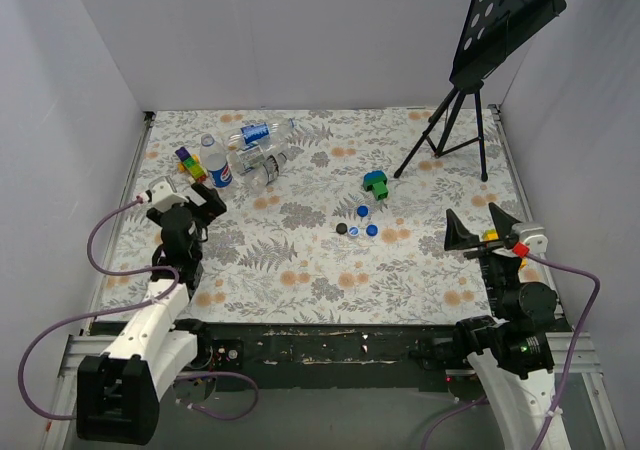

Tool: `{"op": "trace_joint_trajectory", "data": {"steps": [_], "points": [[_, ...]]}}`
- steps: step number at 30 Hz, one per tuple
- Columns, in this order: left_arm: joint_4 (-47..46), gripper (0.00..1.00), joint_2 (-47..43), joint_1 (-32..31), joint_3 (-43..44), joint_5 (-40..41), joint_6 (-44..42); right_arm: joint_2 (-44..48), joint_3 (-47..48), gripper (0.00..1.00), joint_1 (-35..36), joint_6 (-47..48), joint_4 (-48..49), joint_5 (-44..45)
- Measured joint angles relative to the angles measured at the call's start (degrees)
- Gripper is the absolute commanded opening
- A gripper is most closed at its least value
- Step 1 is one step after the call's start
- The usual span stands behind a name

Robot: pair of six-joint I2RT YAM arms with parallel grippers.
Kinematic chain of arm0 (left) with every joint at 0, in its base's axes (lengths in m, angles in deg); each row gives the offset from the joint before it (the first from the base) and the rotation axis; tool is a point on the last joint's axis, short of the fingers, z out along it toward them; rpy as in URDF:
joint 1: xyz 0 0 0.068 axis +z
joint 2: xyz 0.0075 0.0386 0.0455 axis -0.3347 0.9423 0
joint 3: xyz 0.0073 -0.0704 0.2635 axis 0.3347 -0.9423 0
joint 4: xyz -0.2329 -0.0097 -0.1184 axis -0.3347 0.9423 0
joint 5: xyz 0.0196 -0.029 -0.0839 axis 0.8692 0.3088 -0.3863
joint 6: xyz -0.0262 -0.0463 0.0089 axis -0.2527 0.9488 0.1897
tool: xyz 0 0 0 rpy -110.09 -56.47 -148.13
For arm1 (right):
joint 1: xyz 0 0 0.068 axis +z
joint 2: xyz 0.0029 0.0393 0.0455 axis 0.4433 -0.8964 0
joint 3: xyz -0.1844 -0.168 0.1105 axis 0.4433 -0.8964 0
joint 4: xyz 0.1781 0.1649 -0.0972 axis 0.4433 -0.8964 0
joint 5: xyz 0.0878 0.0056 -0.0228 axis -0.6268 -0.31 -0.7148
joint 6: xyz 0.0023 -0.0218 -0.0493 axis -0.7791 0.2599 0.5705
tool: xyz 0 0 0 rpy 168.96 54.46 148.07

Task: Screw on the bottle caps
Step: Pick up the plastic bottle at the center of the board.

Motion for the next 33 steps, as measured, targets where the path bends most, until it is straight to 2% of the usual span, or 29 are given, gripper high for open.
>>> {"op": "trace_joint_trajectory", "data": {"steps": [5,10,14,25,33], "points": [[-13.7,0.98,5.9,5.0,-4.7,-7.0,-3.7,0.4,-0.4,0.94,1.1,1.1,0.2,0.0],[-26.8,0.98,15.5,7.6,-4.8,-18.2,-10.3,0.5,-0.7,0.94,1.5,2.2,0.3,-0.1],[-33.8,0.98,21.5,9.7,-4.6,-24.6,-14.7,0.5,-0.7,0.94,1.8,2.6,0.3,-0.2],[-43.7,0.98,37.5,11.6,3.0,-35.1,-21.1,0.5,-0.7,0.95,2.2,3.5,0.3,-1.4],[-48.6,0.87,45.6,11.9,6.9,-37.0,-22.0,0.5,-0.7,0.95,2.2,3.7,0.3,-2.0]]}}
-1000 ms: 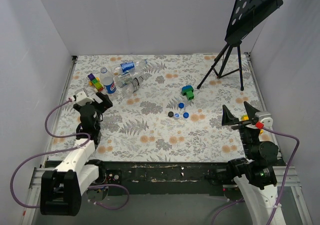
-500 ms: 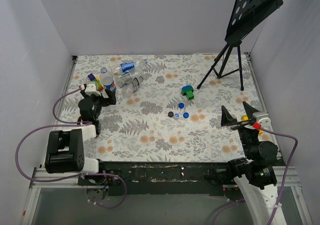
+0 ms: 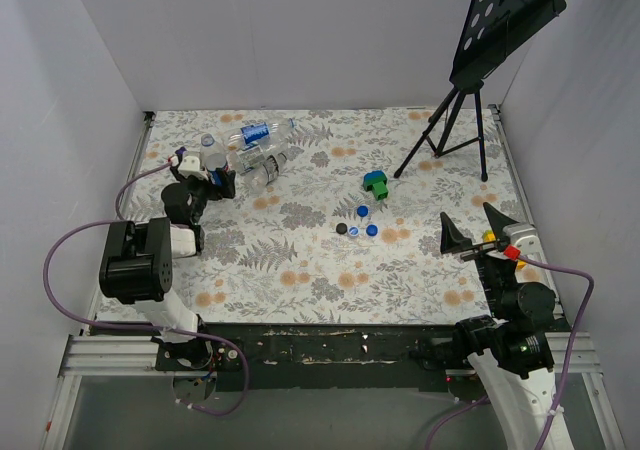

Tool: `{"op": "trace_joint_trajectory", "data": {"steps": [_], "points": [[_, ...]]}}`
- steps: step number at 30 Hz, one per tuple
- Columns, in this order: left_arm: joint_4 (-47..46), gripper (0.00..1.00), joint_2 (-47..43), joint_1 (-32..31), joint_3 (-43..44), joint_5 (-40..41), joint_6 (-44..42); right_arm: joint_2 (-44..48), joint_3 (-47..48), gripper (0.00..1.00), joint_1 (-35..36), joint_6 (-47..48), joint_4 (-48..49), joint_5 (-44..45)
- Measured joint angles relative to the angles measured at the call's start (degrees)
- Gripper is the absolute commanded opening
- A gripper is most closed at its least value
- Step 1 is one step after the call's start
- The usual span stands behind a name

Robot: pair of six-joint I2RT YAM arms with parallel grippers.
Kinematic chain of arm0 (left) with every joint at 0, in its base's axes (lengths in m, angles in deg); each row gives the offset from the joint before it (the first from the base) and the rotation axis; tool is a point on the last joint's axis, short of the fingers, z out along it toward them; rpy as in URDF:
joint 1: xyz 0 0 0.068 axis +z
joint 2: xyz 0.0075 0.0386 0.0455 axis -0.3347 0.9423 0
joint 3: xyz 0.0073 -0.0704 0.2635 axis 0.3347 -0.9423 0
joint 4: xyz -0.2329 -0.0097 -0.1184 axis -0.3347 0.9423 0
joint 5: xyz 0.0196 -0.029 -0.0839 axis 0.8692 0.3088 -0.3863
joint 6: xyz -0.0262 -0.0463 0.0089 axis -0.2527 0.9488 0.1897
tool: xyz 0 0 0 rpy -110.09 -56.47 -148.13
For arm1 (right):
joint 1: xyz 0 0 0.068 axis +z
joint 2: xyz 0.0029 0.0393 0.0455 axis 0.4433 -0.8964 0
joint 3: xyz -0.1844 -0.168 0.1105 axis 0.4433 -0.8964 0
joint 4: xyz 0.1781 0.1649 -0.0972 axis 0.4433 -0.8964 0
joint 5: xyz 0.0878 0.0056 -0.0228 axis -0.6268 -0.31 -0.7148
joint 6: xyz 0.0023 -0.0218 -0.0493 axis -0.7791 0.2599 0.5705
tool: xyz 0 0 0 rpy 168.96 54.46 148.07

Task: Screw on the bottle caps
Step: Pick up the plastic bottle at the center of the board.

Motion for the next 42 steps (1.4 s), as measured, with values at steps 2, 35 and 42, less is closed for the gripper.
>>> {"op": "trace_joint_trajectory", "data": {"steps": [2,35,42], "points": [[-0.7,0.83,1.2,0.0,0.8,-0.1,-0.1,0.0,0.0,0.95,0.0,0.1,0.0,-0.2],[37.7,0.52,-28.9,-9.0,10.3,-8.3,-3.5,-26.6,23.8,0.95,0.0,-0.5,-15.1,-24.9],[51.3,0.55,-39.3,-21.6,7.7,-8.0,-7.8,-42.3,37.9,0.97,0.4,-3.1,-27.4,-32.9]]}}
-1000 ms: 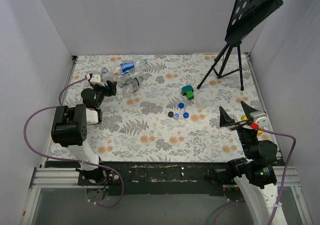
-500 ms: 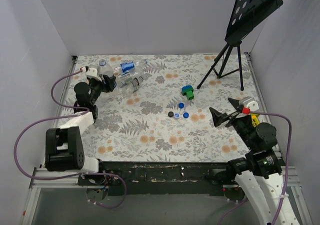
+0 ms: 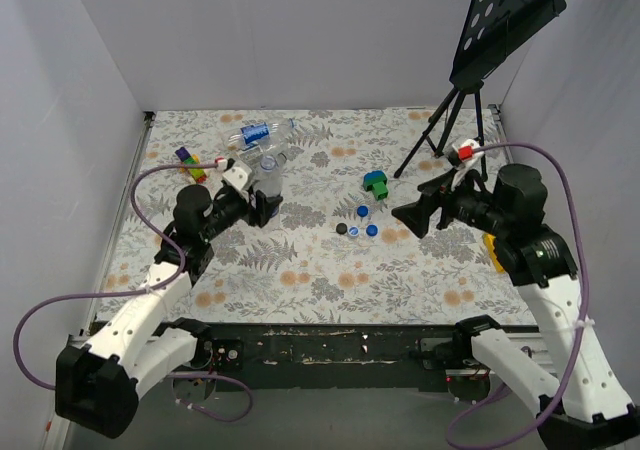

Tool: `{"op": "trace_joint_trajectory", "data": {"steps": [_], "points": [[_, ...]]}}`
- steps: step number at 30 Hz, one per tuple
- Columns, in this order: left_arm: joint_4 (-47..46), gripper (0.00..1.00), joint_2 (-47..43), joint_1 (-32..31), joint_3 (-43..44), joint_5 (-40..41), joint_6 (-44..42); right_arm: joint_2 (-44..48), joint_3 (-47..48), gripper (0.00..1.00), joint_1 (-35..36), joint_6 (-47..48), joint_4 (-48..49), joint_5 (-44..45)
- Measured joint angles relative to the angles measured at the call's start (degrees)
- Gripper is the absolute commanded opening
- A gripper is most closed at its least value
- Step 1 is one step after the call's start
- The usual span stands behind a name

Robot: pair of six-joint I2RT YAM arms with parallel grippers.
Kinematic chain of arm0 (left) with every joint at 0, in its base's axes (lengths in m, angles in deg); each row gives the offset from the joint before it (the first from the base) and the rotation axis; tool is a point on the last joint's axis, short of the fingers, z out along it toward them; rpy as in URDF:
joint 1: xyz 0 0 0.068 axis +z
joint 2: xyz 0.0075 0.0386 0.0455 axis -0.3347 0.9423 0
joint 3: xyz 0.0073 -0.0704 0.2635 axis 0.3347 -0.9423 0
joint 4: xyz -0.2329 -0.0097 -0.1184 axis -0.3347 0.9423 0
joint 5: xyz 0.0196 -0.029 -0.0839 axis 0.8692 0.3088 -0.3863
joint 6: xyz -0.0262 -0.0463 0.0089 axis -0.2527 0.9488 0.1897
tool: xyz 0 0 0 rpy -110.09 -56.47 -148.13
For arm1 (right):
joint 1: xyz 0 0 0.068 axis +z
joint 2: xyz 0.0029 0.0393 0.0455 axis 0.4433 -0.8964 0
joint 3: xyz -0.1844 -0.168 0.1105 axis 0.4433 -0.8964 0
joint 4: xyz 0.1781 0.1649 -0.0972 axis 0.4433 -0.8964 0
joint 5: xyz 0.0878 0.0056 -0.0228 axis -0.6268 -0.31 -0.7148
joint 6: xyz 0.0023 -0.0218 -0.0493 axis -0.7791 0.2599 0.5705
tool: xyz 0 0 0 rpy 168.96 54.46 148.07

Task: Screw on the bottle caps
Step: Pick up the plastic bottle at the center of the board.

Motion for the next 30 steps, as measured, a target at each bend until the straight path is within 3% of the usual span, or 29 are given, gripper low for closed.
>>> {"op": "trace_joint_trajectory", "data": {"steps": [5,14,23,30], "points": [[3.4,0.55,-5.6,-8.7,-3.6,0.8,-2.4,-8.0,1.6,0.97,1.5,-0.7,-4.9,-6.9],[6.3,0.55,-3.0,-19.2,-3.7,1.9,-4.7,-12.0,2.4,0.92,7.9,-0.3,-3.4,-7.6],[9.1,0.56,3.2,-25.0,-3.7,2.0,-5.3,-18.8,5.7,0.89,24.1,-1.2,3.9,0.7],[9.9,0.56,3.2,-27.0,-3.7,2.0,-5.6,-24.9,9.7,0.77,27.7,-1.6,4.4,5.4]]}}
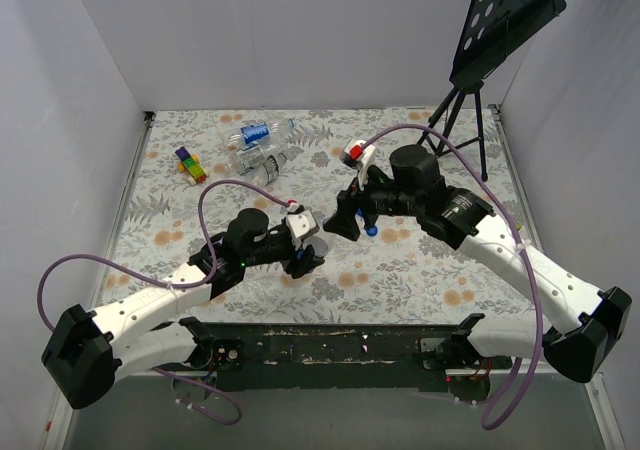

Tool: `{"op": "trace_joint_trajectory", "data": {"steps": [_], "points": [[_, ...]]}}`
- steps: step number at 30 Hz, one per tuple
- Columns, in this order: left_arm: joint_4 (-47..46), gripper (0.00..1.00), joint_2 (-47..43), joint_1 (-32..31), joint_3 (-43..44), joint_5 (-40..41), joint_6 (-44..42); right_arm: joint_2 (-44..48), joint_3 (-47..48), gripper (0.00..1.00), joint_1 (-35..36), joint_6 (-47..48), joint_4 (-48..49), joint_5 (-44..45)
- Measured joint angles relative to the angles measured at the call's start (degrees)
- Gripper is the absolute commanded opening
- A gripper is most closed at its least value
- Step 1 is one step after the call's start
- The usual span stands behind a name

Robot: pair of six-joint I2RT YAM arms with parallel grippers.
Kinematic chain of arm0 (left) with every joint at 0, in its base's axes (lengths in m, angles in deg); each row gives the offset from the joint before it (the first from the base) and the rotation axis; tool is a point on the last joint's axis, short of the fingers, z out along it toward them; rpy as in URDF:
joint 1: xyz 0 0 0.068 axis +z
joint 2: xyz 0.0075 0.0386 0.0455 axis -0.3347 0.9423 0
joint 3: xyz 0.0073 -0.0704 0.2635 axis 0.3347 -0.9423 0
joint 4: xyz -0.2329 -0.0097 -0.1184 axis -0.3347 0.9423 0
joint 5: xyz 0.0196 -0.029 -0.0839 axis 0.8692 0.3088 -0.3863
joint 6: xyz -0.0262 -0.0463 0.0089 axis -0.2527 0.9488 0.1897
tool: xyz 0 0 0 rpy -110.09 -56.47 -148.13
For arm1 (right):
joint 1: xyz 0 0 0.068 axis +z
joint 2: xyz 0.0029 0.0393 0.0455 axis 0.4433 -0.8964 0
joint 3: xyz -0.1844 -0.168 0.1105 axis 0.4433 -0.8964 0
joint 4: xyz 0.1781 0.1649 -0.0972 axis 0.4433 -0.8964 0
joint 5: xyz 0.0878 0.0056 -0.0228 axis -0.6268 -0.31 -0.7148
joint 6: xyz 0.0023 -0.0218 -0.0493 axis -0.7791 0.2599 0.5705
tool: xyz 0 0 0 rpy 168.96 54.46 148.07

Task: Screw on the bottle caps
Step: Pick up the plastic bottle at the center of the board.

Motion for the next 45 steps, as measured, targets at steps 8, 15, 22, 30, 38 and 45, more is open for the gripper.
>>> {"op": "trace_joint_trajectory", "data": {"steps": [8,15,22,30,38,45], "points": [[0.1,0.57,-0.9,-0.5,0.0,0.0,-0.4,-3.1,1.2,0.66,0.9,-1.3,-1.3,1.7],[0.2,0.57,-1.2,-0.5,0.0,0.1,-0.6,-4.0,1.2,0.42,1.1,-2.2,-2.6,1.7],[0.3,0.58,-1.3,-0.6,0.0,0.3,-0.6,-4.0,1.6,0.01,1.1,-3.3,-3.2,1.4],[0.1,0.55,-2.4,-0.6,0.0,0.7,-0.1,-3.9,1.6,0.01,1.1,-4.7,-3.1,2.0],[-0.9,0.33,-2.7,-0.7,0.0,0.7,0.7,-2.9,1.6,0.53,1.2,-6.4,-3.1,3.2],[-1.0,0.31,-2.7,-0.7,0.0,0.7,1.0,-0.7,1.6,0.52,1.4,-6.2,-3.1,4.5]]}}
